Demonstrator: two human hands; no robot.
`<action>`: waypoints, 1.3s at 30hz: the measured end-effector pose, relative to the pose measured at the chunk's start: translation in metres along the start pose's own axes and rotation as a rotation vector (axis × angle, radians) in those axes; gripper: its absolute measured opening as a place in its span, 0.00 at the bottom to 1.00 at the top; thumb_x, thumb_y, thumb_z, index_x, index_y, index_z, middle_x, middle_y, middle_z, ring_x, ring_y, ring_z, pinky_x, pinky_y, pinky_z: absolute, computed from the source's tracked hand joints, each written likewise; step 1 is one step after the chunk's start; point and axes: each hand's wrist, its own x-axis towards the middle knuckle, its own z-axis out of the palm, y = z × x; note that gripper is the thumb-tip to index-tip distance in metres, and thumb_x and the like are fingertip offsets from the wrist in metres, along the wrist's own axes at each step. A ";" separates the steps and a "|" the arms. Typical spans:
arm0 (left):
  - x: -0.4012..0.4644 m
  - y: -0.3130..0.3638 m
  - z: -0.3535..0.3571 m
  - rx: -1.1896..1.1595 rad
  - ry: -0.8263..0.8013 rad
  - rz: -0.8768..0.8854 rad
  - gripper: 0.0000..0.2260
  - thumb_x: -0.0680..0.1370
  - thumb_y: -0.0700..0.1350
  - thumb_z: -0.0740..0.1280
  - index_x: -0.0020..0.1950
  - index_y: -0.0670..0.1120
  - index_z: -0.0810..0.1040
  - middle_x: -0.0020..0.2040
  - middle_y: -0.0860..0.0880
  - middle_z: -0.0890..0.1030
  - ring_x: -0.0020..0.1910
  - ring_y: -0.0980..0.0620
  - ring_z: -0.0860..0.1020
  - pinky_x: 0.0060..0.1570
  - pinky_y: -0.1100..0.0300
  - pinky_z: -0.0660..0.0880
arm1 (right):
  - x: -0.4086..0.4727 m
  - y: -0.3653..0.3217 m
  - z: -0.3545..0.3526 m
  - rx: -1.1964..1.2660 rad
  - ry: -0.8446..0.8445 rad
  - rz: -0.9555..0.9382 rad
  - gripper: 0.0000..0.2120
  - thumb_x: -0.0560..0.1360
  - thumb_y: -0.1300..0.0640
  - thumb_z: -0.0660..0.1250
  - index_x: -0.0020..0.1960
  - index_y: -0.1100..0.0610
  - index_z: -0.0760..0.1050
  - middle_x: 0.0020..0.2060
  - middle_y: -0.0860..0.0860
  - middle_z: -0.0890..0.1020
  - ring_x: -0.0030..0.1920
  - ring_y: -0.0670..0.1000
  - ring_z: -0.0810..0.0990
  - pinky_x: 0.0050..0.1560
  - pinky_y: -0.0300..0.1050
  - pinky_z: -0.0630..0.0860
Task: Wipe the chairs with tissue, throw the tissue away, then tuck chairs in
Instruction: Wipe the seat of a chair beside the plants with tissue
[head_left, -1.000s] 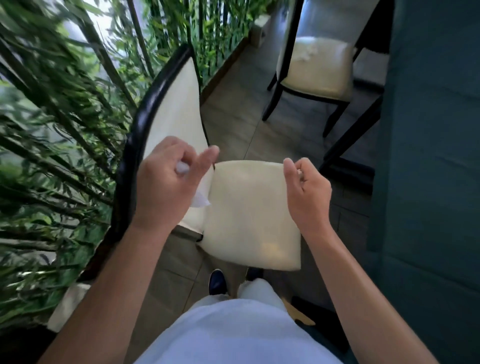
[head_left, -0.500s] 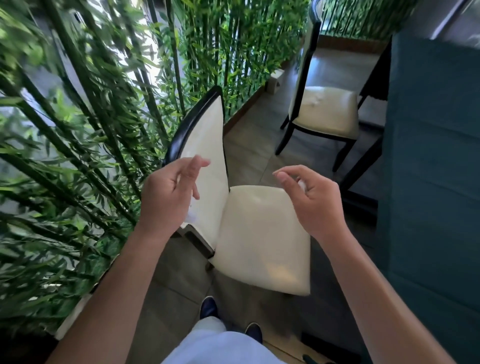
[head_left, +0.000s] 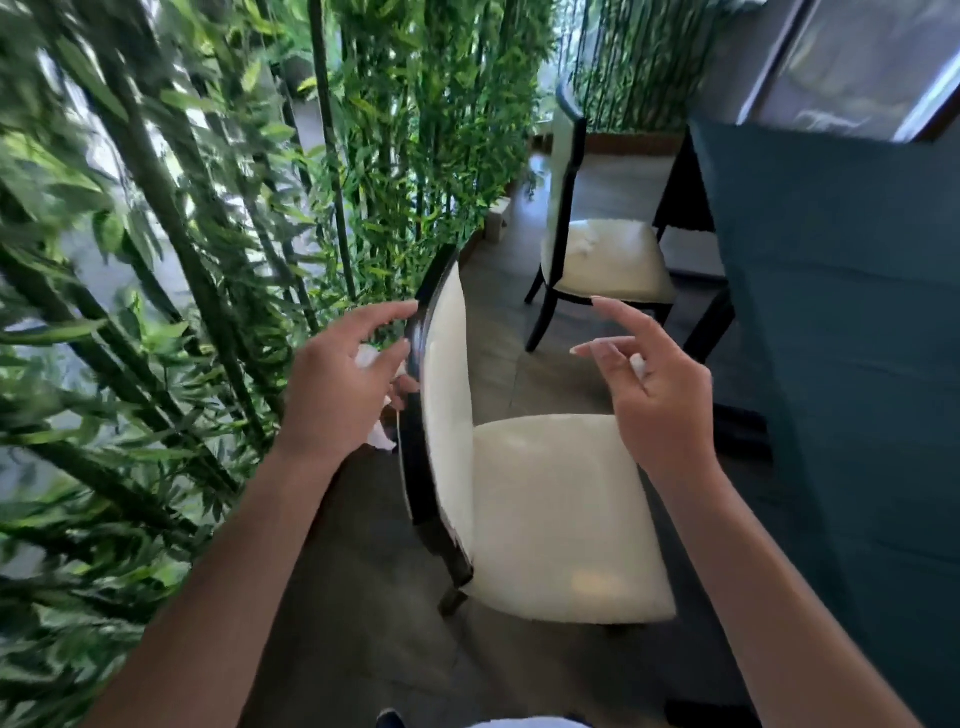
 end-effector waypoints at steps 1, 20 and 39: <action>0.009 -0.009 -0.014 0.044 -0.016 0.065 0.16 0.79 0.41 0.71 0.65 0.55 0.81 0.63 0.56 0.80 0.38 0.59 0.84 0.35 0.66 0.80 | -0.004 -0.010 0.012 -0.025 0.039 0.003 0.16 0.81 0.51 0.70 0.68 0.42 0.77 0.43 0.41 0.87 0.25 0.45 0.70 0.33 0.41 0.73; 0.129 -0.028 0.022 0.349 -0.234 0.359 0.26 0.78 0.66 0.62 0.75 0.60 0.72 0.77 0.54 0.70 0.73 0.53 0.71 0.63 0.54 0.70 | 0.026 0.000 0.031 -0.367 0.246 -0.001 0.32 0.76 0.30 0.63 0.75 0.42 0.69 0.58 0.50 0.85 0.58 0.48 0.83 0.57 0.39 0.76; 0.303 -0.055 0.193 0.071 -0.654 0.624 0.23 0.78 0.59 0.69 0.72 0.58 0.75 0.77 0.53 0.70 0.72 0.53 0.71 0.63 0.59 0.67 | 0.080 0.049 0.058 -0.819 0.656 0.275 0.27 0.78 0.35 0.66 0.73 0.46 0.75 0.70 0.48 0.78 0.67 0.46 0.79 0.56 0.41 0.76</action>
